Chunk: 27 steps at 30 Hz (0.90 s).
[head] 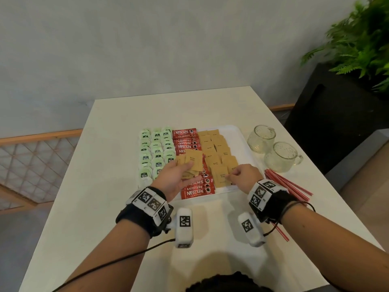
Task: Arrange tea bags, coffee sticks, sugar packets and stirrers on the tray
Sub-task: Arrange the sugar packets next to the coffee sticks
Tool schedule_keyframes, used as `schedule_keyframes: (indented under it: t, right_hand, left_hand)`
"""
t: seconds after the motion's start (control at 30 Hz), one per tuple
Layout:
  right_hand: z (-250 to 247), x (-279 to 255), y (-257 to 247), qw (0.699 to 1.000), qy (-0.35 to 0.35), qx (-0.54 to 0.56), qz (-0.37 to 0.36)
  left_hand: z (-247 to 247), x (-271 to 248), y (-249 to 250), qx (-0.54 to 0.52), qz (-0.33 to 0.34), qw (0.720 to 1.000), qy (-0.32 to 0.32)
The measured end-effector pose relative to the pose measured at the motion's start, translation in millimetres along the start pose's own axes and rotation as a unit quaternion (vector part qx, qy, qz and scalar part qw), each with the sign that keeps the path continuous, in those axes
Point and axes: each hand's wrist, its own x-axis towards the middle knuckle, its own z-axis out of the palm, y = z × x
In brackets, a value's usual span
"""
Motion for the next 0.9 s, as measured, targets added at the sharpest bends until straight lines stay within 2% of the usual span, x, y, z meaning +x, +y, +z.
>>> schedule_keyframes:
  t: [0.17, 0.33, 0.53, 0.67, 0.8, 0.9]
  right_hand:
    - [-10, -4, -5, 0.992, 0.041, 0.101, -0.058]
    - [-21, -10, -27, 0.963, -0.018, 0.240, -0.117]
    - [-33, -11, -30, 0.952, -0.010, 0.265, -0.152]
    - [-51, -1, -10, 0.965, 0.048, 0.234, -0.108]
    - [-55, 7, 18, 0.990, 0.007, 0.135, -0.041]
    - [-49, 7, 26, 0.998, -0.023, 0.047, -0.030]
  left_hand:
    - [8, 1, -3, 0.008, 0.006, 1.000, -0.030]
    - [24, -1, -11, 0.063, 0.022, 0.997, -0.050]
    - [39, -4, -15, 0.134, 0.041, 0.987, -0.078]
    - [39, -5, -10, 0.084, 0.029, 0.996, -0.028]
    - [29, -3, -6, 0.018, 0.012, 1.000, -0.002]
    - [23, -2, -5, 0.017, 0.010, 1.000, 0.009]
